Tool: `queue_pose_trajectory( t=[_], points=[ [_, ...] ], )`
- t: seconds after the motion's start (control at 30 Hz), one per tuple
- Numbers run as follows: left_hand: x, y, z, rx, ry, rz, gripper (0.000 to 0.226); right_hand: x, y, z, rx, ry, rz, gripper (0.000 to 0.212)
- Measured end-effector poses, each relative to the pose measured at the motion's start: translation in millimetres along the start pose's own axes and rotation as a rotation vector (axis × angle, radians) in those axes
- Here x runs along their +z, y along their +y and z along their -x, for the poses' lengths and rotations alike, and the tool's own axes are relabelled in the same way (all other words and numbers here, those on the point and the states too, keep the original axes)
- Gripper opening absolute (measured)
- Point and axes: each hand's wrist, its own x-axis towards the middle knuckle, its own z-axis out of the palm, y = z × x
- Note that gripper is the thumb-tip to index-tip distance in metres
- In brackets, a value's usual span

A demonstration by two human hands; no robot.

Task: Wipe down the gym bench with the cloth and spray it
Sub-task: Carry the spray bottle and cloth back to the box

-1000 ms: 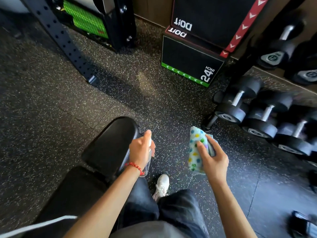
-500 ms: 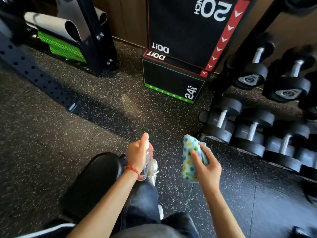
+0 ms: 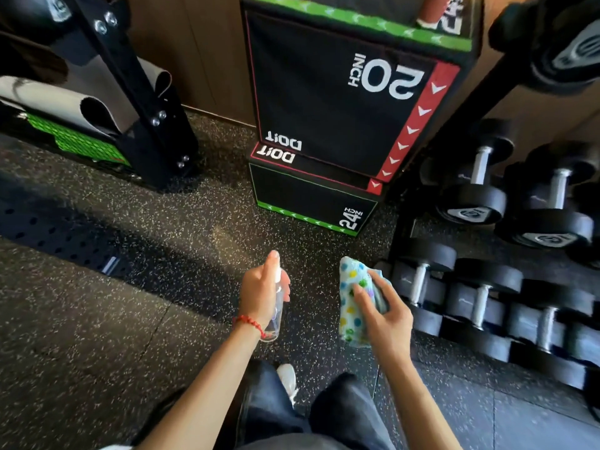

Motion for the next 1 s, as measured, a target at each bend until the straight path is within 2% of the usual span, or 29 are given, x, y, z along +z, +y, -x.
queue_pose_trajectory(
  t=[0.37, 0.67, 0.8, 1.0],
  points=[
    [73.4, 72.5, -128.4, 0.014, 0.037, 0.042, 0.063, 4.1, -54.4, -162.4, -0.041, 0.03, 0.03, 0.028],
    [146.4, 162.3, -235.7, 0.051, 0.052, 0.02, 0.058, -5.6, -131.2, -315.8, -0.089, 0.039, 0.009, 0.037],
    [162.7, 194.7, -276.7, 0.083, 0.038, 0.086, 0.063, 1.2, -159.2, -363.1, -0.09, 0.069, -0.002, 0.037],
    [172.4, 233.7, -349.9, 0.123, 0.023, 0.158, 0.056, 28.1, -189.5, -418.9, -0.081, 0.107, 0.034, 0.038]
  ],
)
